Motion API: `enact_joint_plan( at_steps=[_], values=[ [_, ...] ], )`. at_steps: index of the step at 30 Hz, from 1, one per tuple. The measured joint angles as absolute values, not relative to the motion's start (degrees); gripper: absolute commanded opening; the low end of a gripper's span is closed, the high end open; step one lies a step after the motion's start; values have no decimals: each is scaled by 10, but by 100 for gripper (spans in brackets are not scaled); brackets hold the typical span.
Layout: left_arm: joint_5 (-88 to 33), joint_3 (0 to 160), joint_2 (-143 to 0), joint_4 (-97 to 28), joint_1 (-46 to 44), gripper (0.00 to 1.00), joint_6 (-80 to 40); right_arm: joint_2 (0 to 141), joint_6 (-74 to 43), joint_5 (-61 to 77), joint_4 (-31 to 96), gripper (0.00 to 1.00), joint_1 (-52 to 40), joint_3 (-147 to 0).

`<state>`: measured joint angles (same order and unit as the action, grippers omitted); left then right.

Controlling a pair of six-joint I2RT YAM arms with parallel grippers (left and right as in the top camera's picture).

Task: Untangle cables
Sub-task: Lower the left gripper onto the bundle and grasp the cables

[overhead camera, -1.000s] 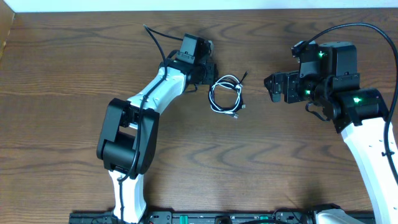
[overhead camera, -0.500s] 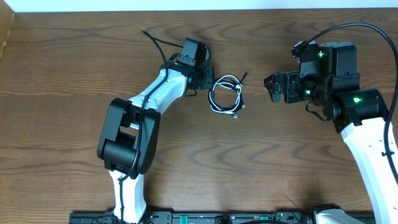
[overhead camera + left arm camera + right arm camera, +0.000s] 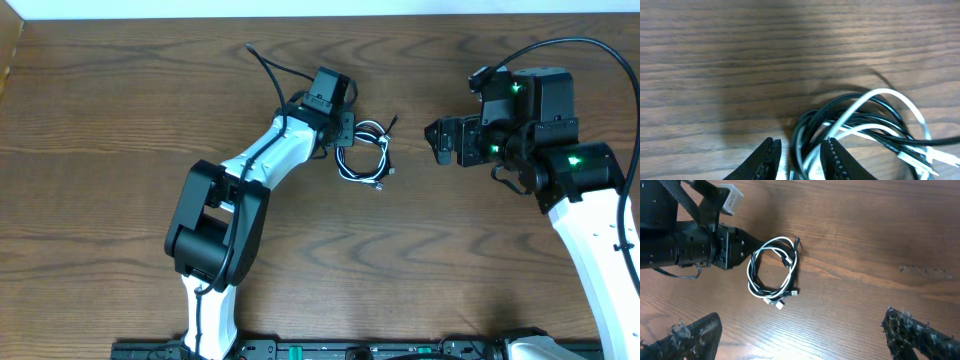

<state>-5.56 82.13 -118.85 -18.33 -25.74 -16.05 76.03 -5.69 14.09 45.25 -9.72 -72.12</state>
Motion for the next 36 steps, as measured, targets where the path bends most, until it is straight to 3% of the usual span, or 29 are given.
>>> enact_joint_plan(
  at_steps=[23,26,36],
  values=[
    [-11,821,-1195,-190,-280,26,-199,760,-57,141,462,99,-97,-721],
    [-11,821,-1207,-190,-280,11,-221,760,-57,141,467,99,-97,-721],
    [-29,821,-1221,-188,-285,8,-298,760,-57,139,479,99,-97,-721]
  ],
)
